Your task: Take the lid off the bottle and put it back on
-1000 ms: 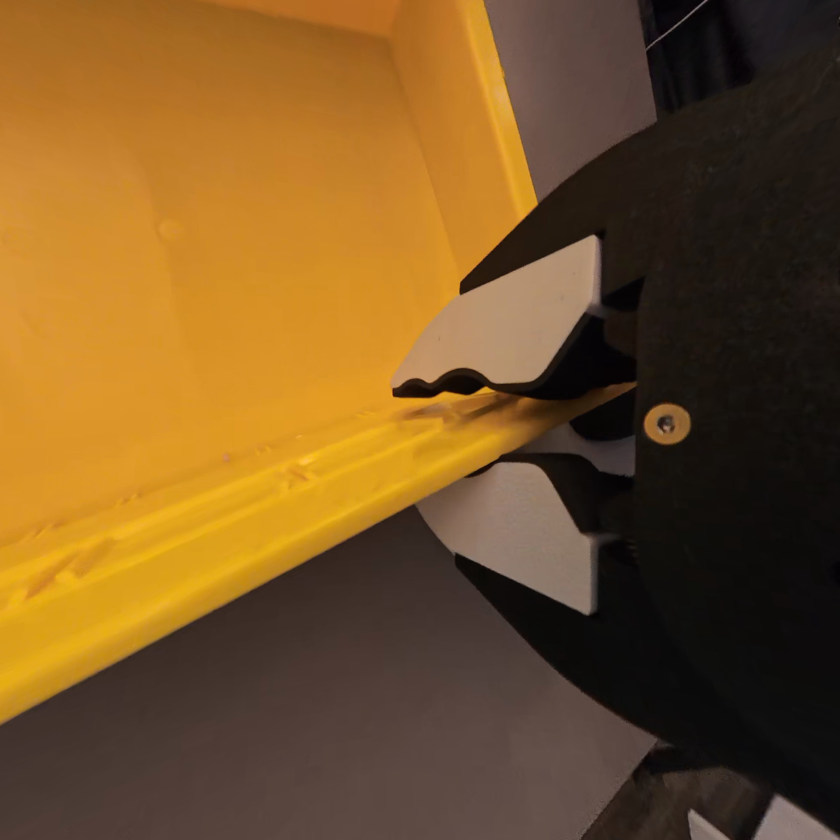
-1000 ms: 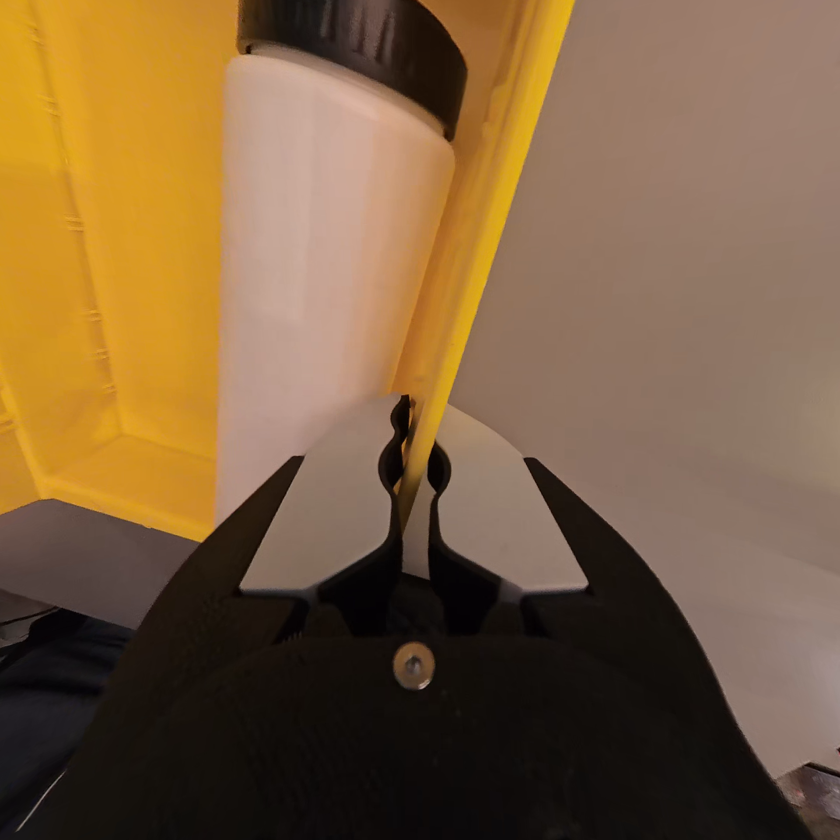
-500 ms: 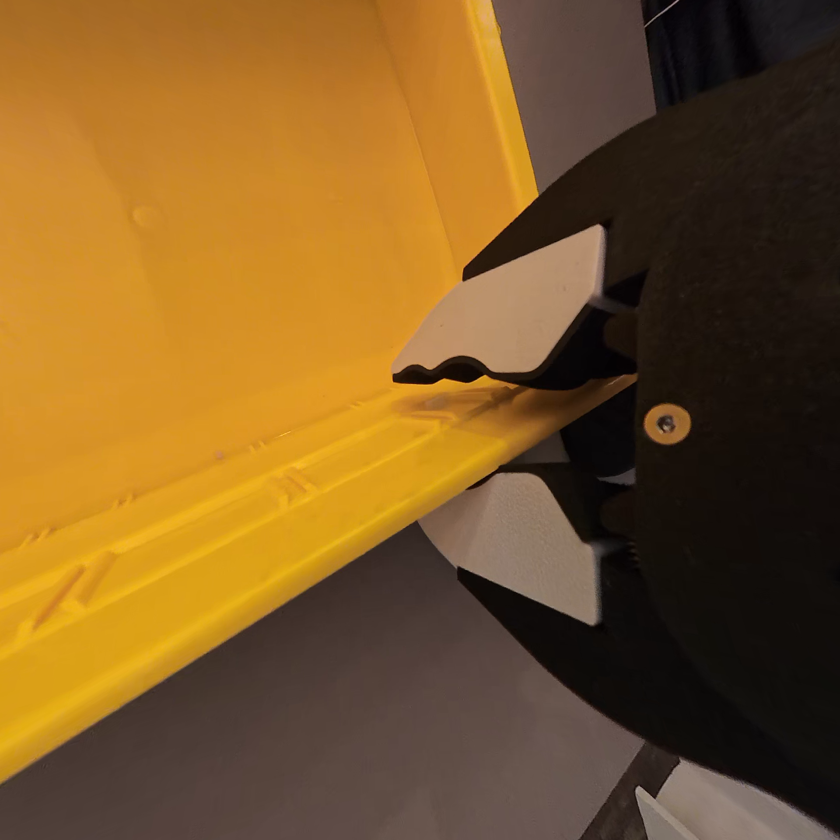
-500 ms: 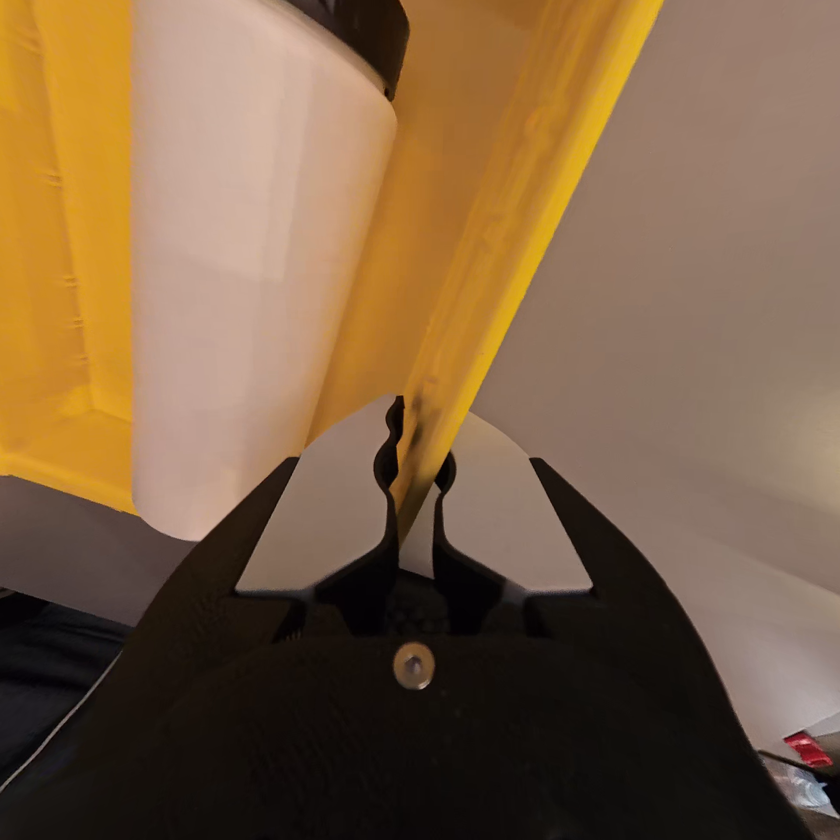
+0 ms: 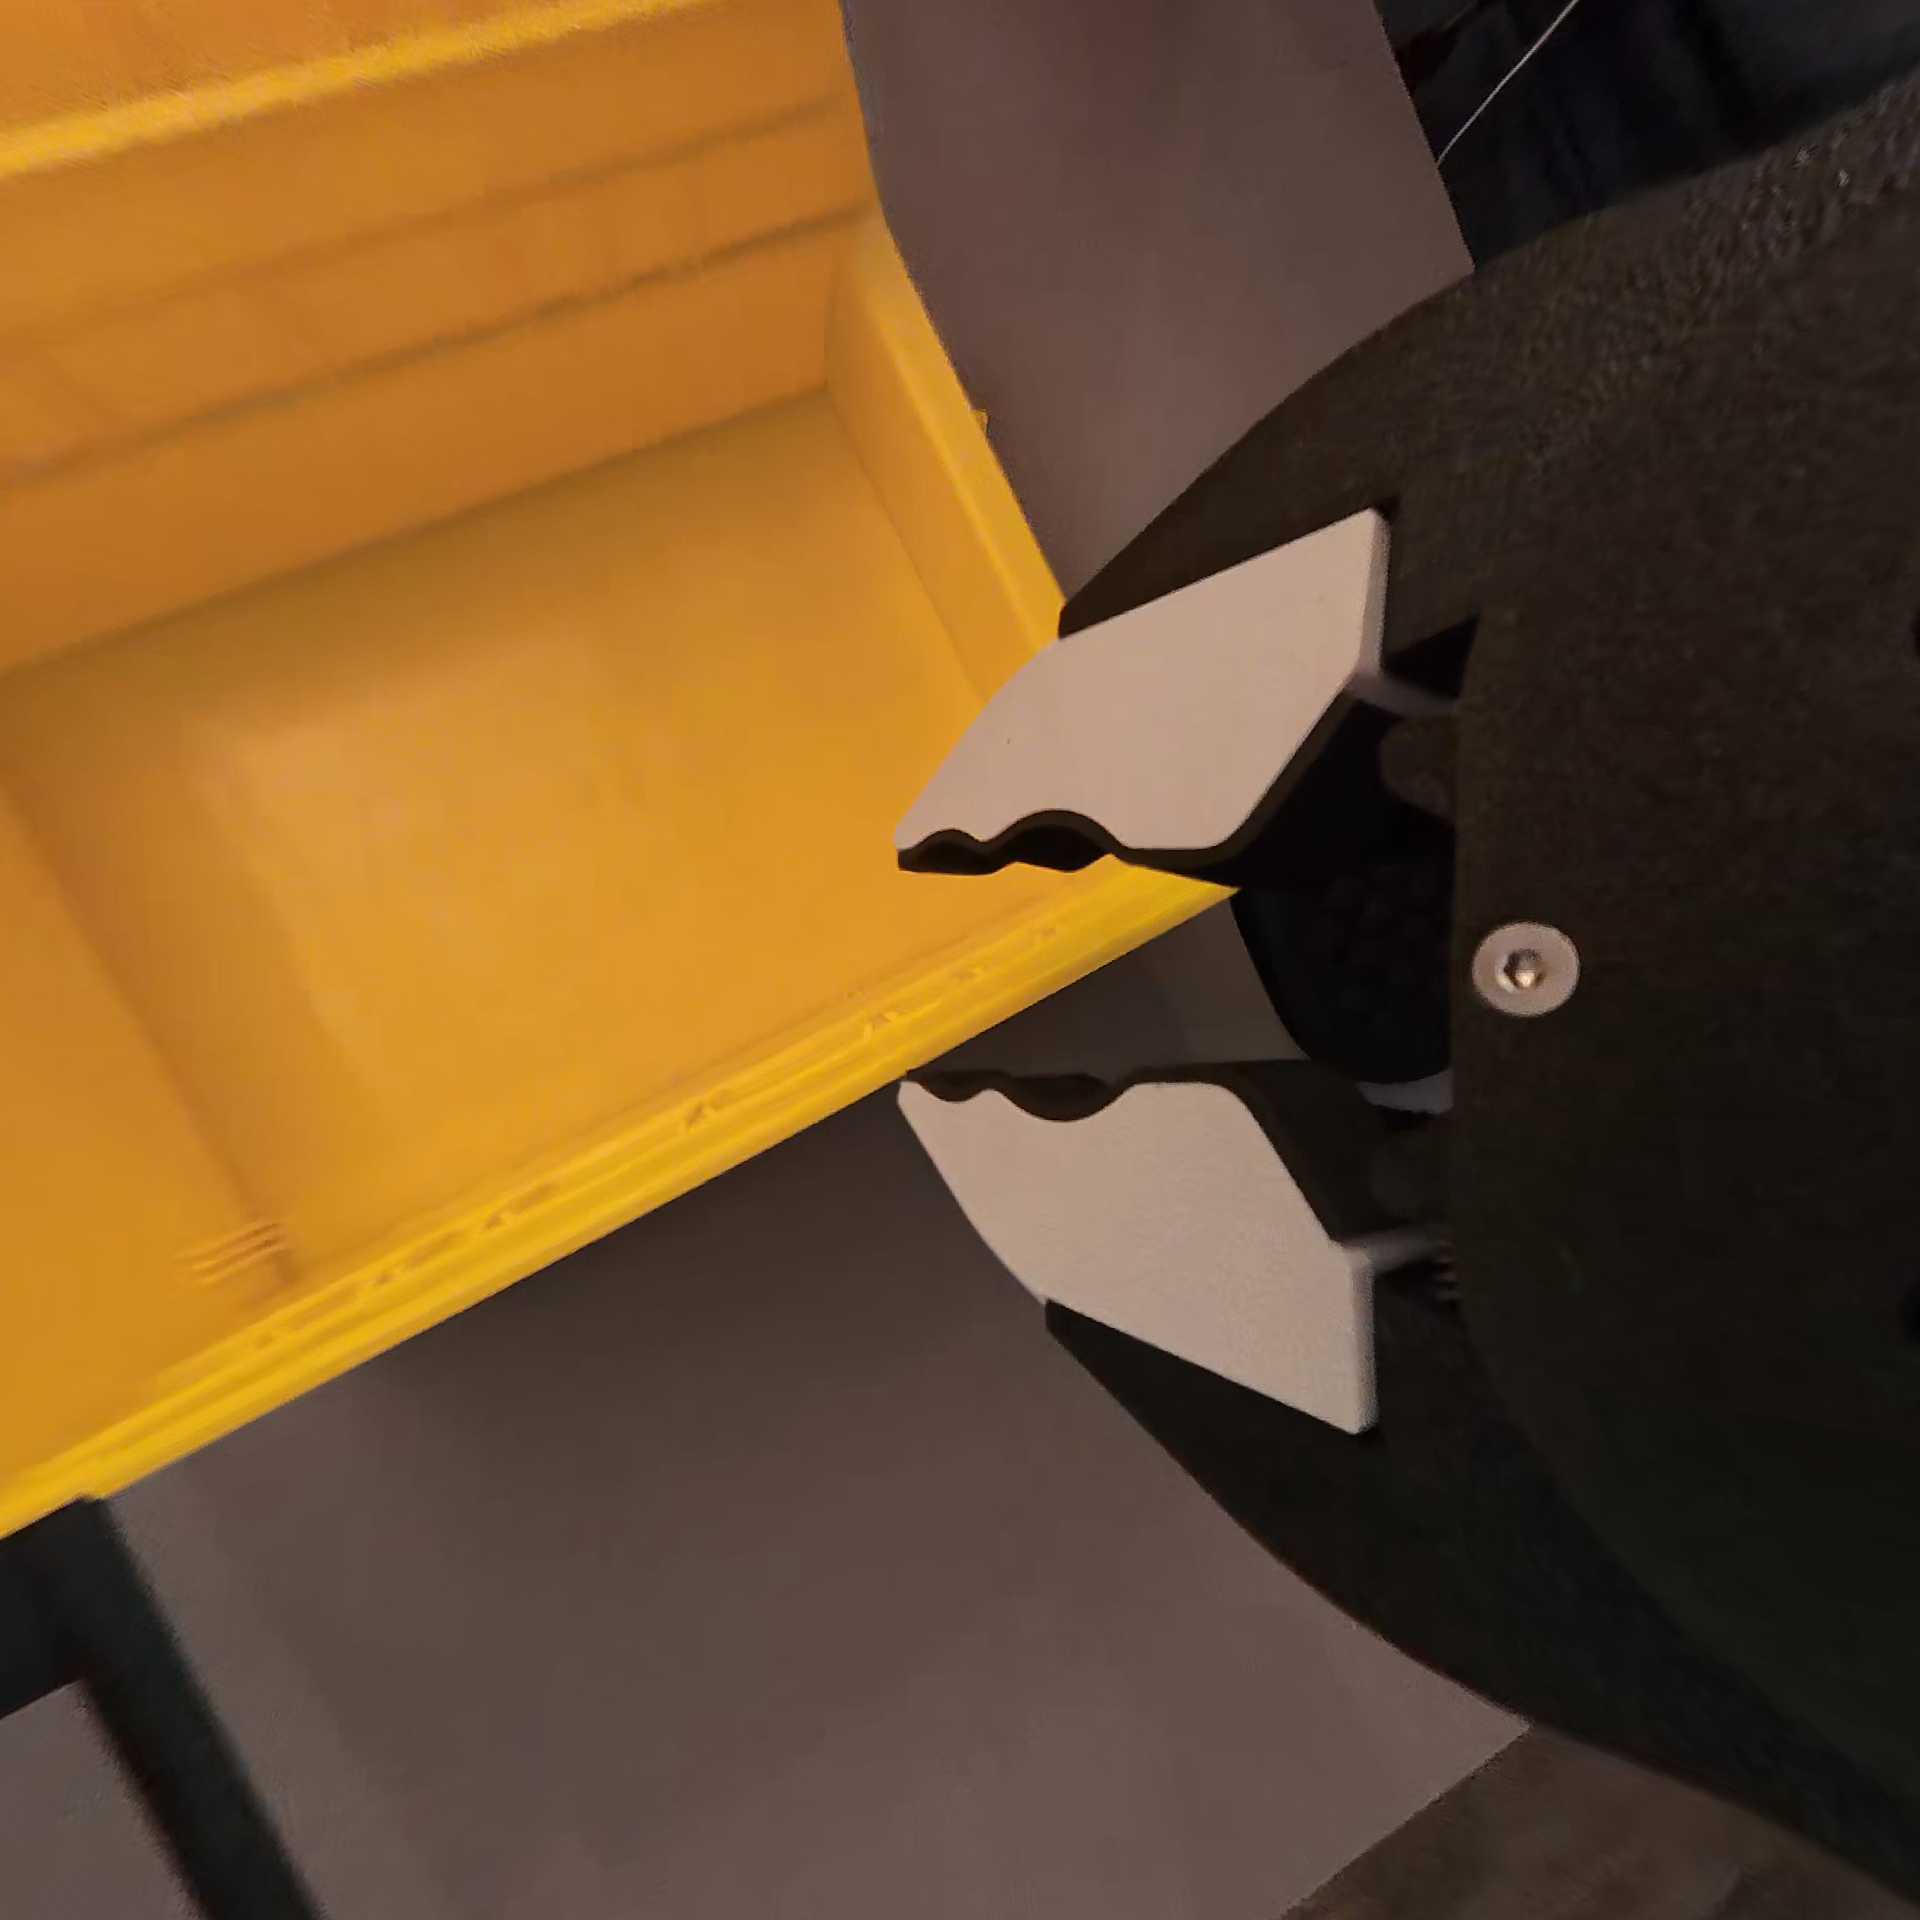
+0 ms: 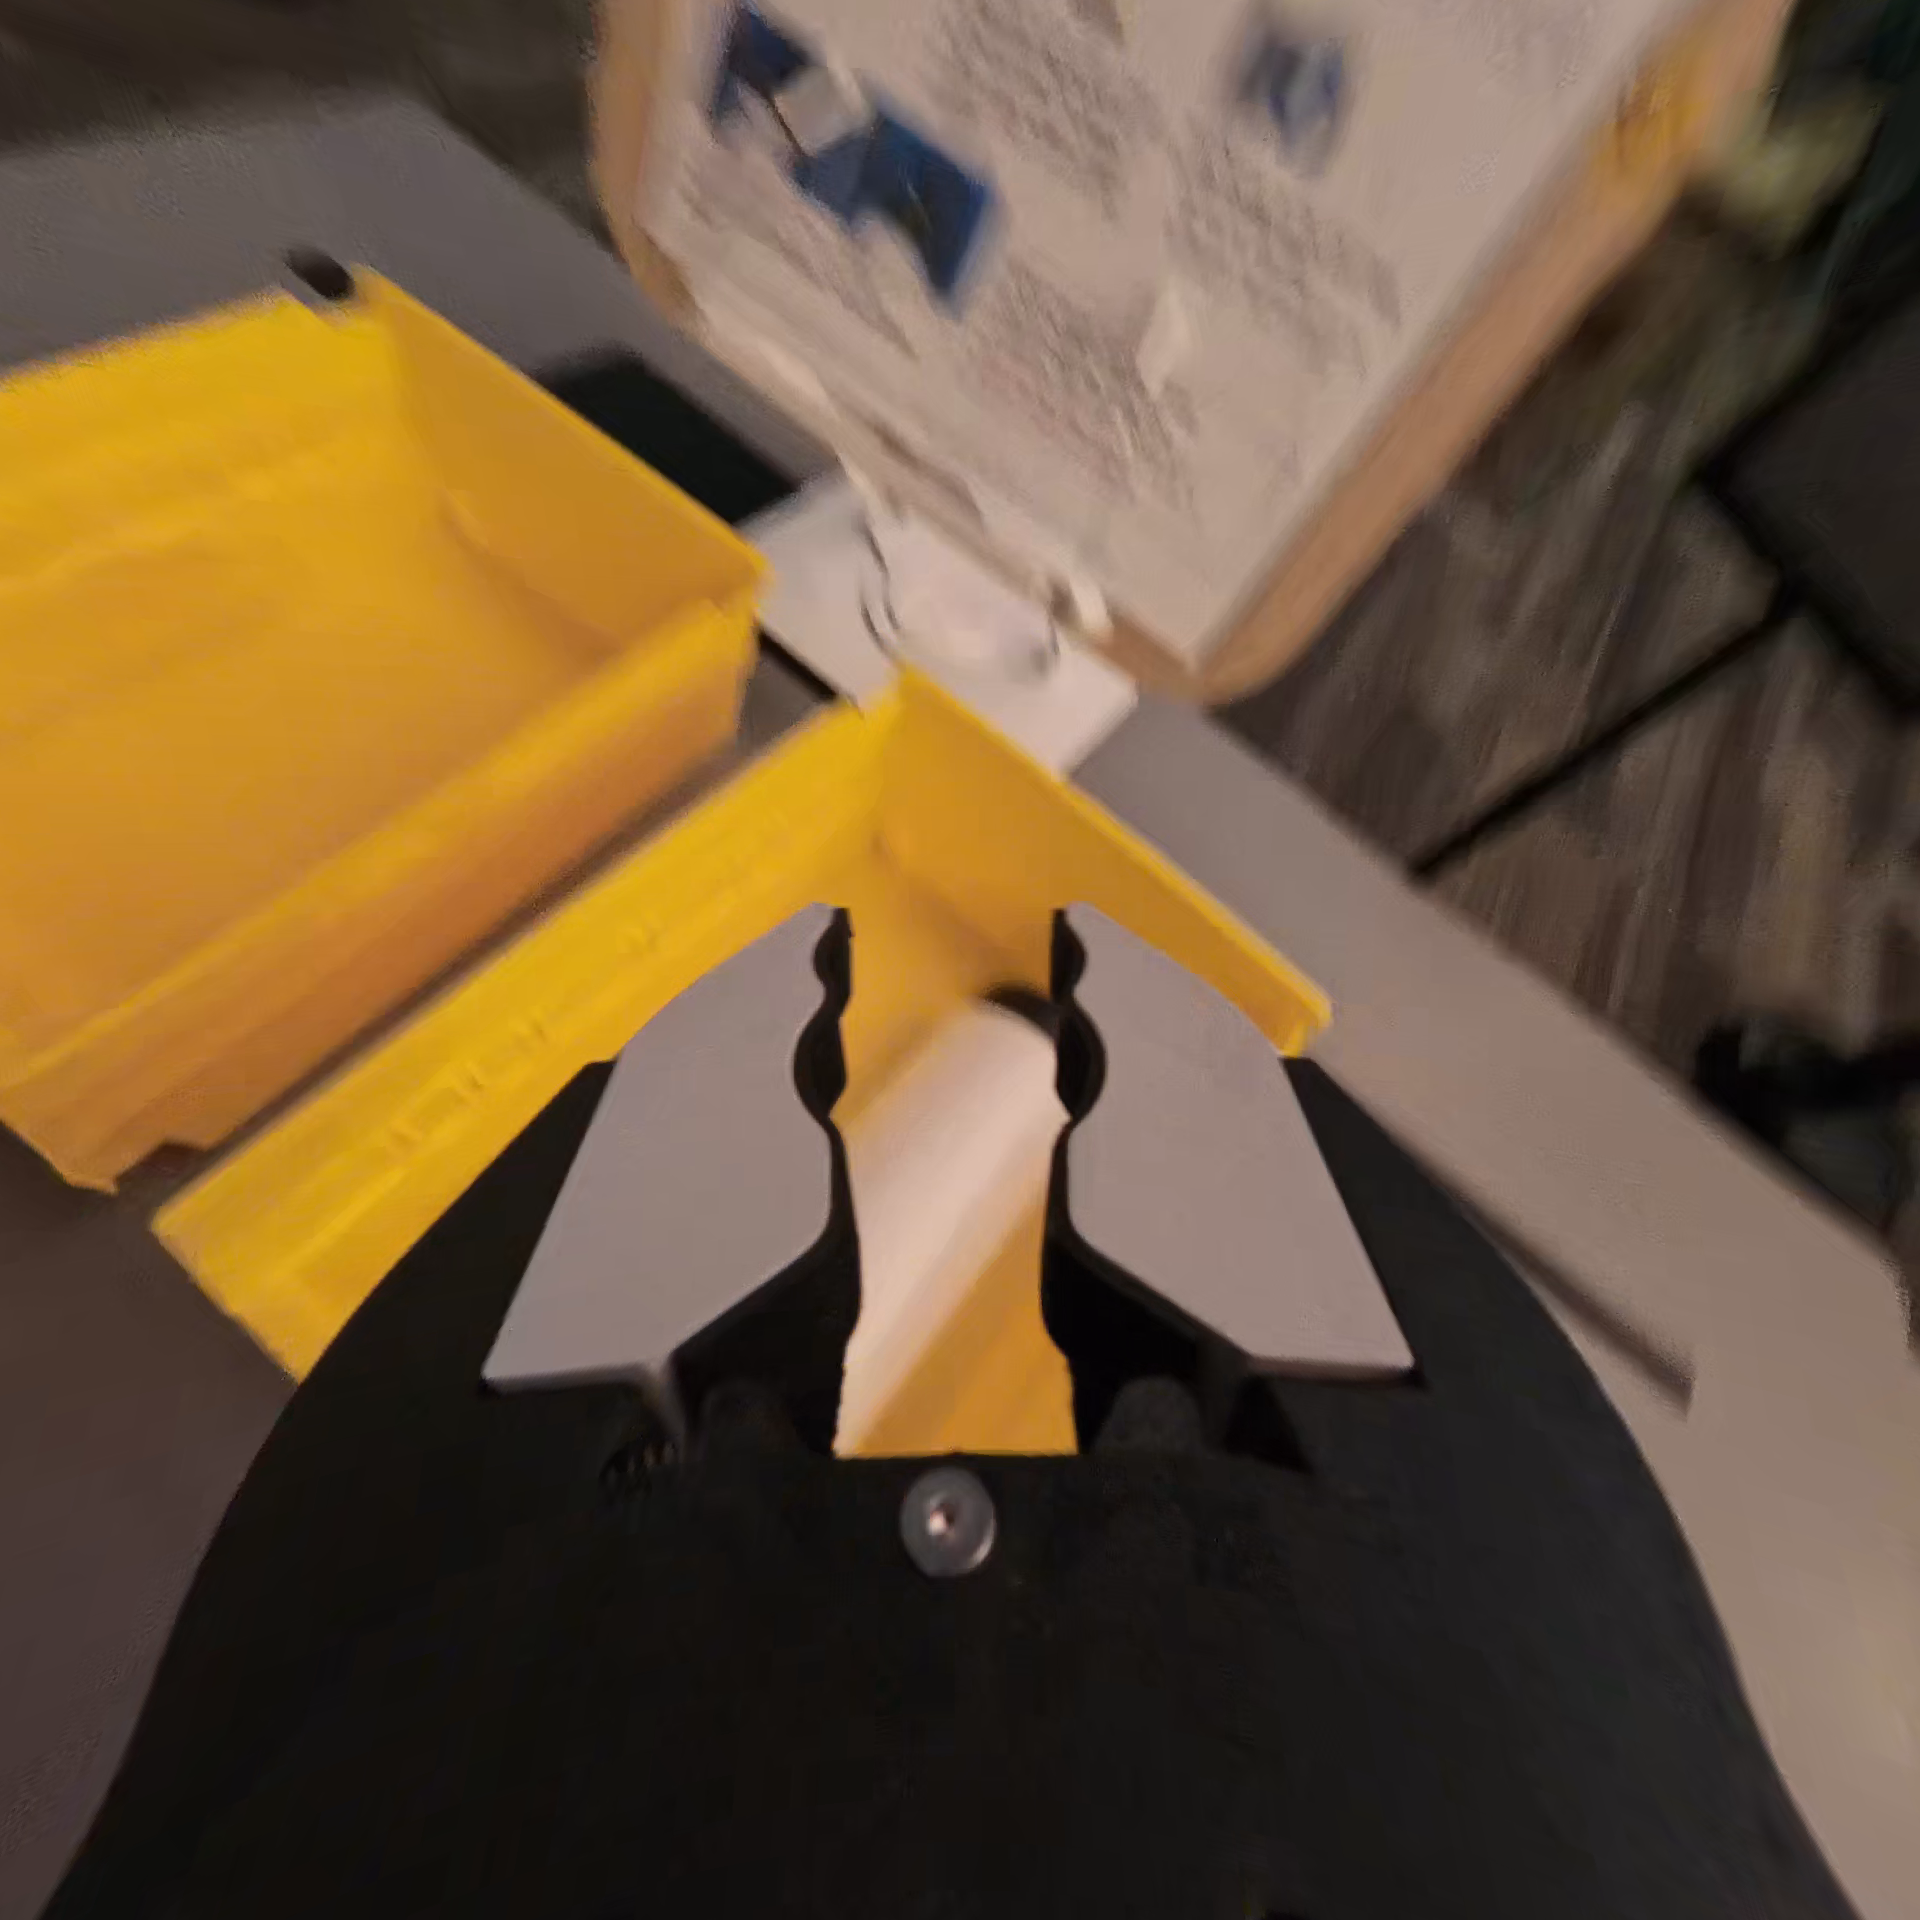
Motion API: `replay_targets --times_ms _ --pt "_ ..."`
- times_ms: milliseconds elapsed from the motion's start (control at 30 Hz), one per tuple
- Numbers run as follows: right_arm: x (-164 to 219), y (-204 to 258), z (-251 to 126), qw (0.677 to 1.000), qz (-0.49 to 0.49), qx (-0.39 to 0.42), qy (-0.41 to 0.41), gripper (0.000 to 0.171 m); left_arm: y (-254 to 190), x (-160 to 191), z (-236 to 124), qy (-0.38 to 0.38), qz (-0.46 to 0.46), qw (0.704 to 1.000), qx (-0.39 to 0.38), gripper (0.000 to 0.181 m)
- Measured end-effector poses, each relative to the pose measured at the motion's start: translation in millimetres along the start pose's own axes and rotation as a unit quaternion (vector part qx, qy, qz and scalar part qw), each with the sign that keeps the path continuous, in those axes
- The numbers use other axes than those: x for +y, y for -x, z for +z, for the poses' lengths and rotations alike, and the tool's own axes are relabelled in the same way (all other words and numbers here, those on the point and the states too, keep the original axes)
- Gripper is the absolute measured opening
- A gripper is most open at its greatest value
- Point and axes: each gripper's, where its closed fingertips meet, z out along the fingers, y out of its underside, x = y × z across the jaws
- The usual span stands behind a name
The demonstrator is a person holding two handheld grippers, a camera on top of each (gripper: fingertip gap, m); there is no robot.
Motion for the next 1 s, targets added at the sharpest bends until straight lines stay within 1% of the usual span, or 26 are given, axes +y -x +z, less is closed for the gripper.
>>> replay_targets --times_ms 33,67,100,167,267,367,433,500,533,567,633,700,733,767,900,933,1000 --pt "-13.8 18.6 0.9 0.998 -0.037 0.0 -0.046 0.043 -3.9 -1.9 -5.8 -0.011 0.007 1.0 0.003 0.035" --pt "-22.3 40.4 4.1 0.994 -0.079 -0.013 -0.074 0.043 -8.2 -2.6 -9.9 -0.017 0.012 1.0 0.007 0.035" --pt "-26.8 62.0 11.4 0.99 -0.107 -0.031 -0.081 0.043 -12.6 -2.2 -12.3 -0.019 0.019 1.0 0.011 0.035" --pt "-22.4 95.5 35.7 0.992 -0.107 -0.063 -0.035 0.043 -21.4 -2.2 -14.0 -0.018 0.042 0.999 0.017 0.035" --pt "-20.3 125.6 78.3 0.993 -0.052 -0.095 0.043 0.042 -30.6 -2.4 -13.8 -0.016 0.062 0.998 0.024 0.035" --pt "-26.0 126.5 124.6 0.99 -0.004 -0.088 0.108 0.05 -37.9 -1.4 -13.8 -0.015 0.073 0.997 0.034 0.035" --pt "-24.4 124.1 151.6 0.984 0.028 -0.087 0.155 0.049 -41.2 2.2 -14.3 -0.008 0.08 0.996 0.04 0.035" --pt "-13.2 125.3 170.9 0.97 0.066 -0.091 0.218 0.048 -41.8 2.9 -16.7 -0.01 0.084 0.996 0.039 0.035" --pt "-4.5 127.9 176.5 0.959 0.084 -0.095 0.253 0.048 -41.9 2.5 -18.9 -0.014 0.086 0.995 0.037 0.035" --pt "0.7 124.4 180.3 0.954 0.09 -0.08 0.276 0.047 -42.5 2.1 -21.5 -0.019 0.087 0.995 0.039 0.035" --pt "8.3 124.4 183.6 0.944 0.093 -0.075 0.306 0.044 -43.7 1.1 -27.0 -0.03 0.087 0.995 0.044 0.034" --pt "19.9 119.7 184.3 0.936 0.087 -0.055 0.336 0.045 -43.8 0.2 -32.0 -0.04 0.088 0.994 0.047 0.034" --pt "23.0 121.1 185.3 0.934 0.09 -0.057 0.342 0.047 -43.5 -0.2 -33.8 -0.044 0.087 0.994 0.048 0.034" --pt "25.4 126.1 185.8 0.93 0.102 -0.069 0.345 0.043 -43.1 -0.5 -35.1 -0.047 0.086 0.994 0.049 0.034" --pt "47.5 148.5 183.9 0.907 0.111 -0.099 0.394 0.042 -42.0 -0.7 -37.0 -0.05 0.085 0.994 0.051 0.034" --pt "53.4 152.9 183.7 0.902 0.106 -0.1 0.406 0.044 -41.9 -0.7 -37.4 -0.051 0.085 0.994 0.051 0.034" --pt "58.5 147.9 184.8 0.905 0.082 -0.071 0.412 0.04 -41.7 -0.8 -38.5 -0.053 0.084 0.994 0.052 0.033"
